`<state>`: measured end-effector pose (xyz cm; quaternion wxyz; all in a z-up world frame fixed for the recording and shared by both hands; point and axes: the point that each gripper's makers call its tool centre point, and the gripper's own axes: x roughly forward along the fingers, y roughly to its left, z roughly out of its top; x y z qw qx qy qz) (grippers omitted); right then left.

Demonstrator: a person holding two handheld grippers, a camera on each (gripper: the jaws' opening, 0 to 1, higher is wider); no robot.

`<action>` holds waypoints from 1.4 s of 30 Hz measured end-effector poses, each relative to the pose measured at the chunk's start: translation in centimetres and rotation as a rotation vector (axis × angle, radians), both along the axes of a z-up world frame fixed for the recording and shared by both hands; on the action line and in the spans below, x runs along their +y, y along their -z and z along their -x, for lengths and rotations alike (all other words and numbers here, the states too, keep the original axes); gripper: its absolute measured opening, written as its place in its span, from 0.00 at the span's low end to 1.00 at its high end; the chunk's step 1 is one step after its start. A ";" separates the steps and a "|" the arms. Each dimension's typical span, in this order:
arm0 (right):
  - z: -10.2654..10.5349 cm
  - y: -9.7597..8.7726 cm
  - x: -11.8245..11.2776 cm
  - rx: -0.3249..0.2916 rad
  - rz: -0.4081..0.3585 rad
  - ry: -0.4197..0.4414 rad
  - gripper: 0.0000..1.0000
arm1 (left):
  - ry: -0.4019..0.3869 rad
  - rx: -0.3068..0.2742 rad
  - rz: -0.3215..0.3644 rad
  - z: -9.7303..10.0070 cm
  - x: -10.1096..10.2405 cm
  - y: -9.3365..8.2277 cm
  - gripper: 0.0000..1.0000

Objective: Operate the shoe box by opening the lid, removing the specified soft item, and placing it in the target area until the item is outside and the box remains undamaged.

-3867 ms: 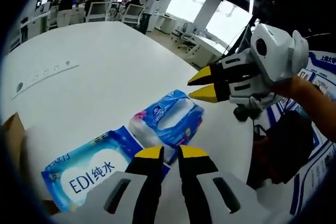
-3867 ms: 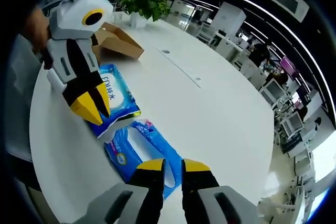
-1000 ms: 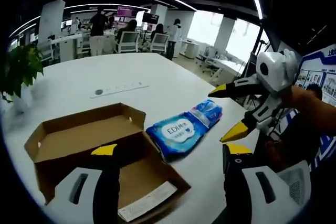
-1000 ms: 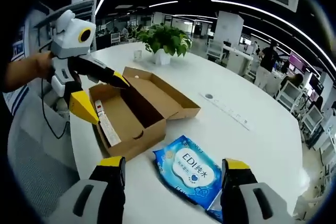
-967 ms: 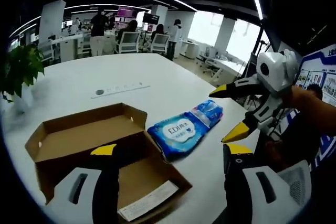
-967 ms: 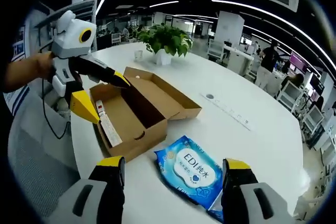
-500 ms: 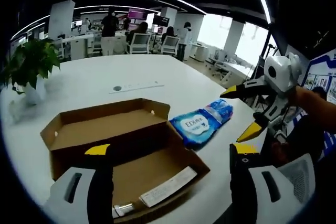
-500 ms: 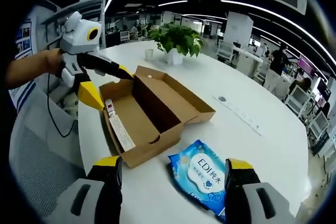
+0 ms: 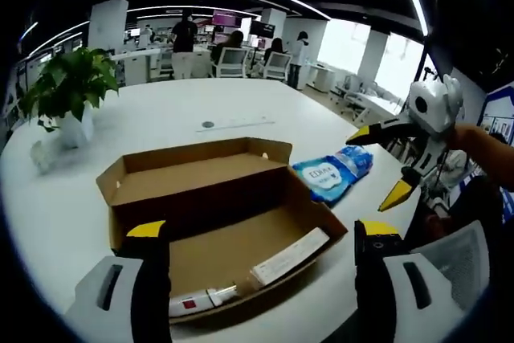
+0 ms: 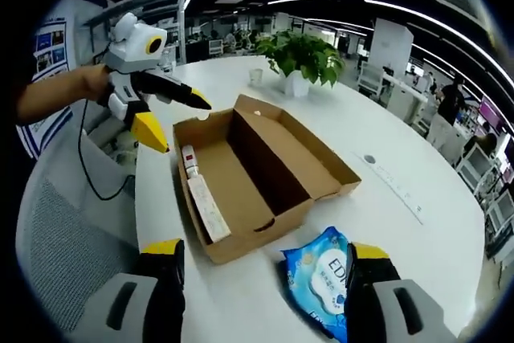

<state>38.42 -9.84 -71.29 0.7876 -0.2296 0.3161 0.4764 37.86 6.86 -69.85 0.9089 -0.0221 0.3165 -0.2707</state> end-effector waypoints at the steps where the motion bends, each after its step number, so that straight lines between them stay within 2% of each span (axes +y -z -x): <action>1: 0.0 0.0 0.4 0.000 -0.005 -0.016 0.82 | -0.003 -0.001 -0.009 0.2 0.4 0.1 1.00; 9: -0.4 0.5 2.2 0.007 0.016 -0.111 0.78 | -0.038 0.004 -0.037 1.0 3.3 0.5 1.00; 14: -0.3 0.8 3.6 0.006 0.031 -0.211 0.76 | -0.070 0.009 -0.045 1.5 5.0 0.9 1.00; 27: -0.6 2.3 6.2 0.025 0.080 -0.361 0.74 | -0.124 0.035 -0.070 2.2 8.3 2.4 0.99; 33: -0.7 3.5 6.5 0.061 0.117 -0.405 0.70 | -0.157 0.058 -0.073 2.5 9.8 3.5 0.91; 42: -0.5 5.5 6.8 0.090 0.180 -0.473 0.66 | -0.219 0.101 -0.047 2.7 11.9 4.9 0.70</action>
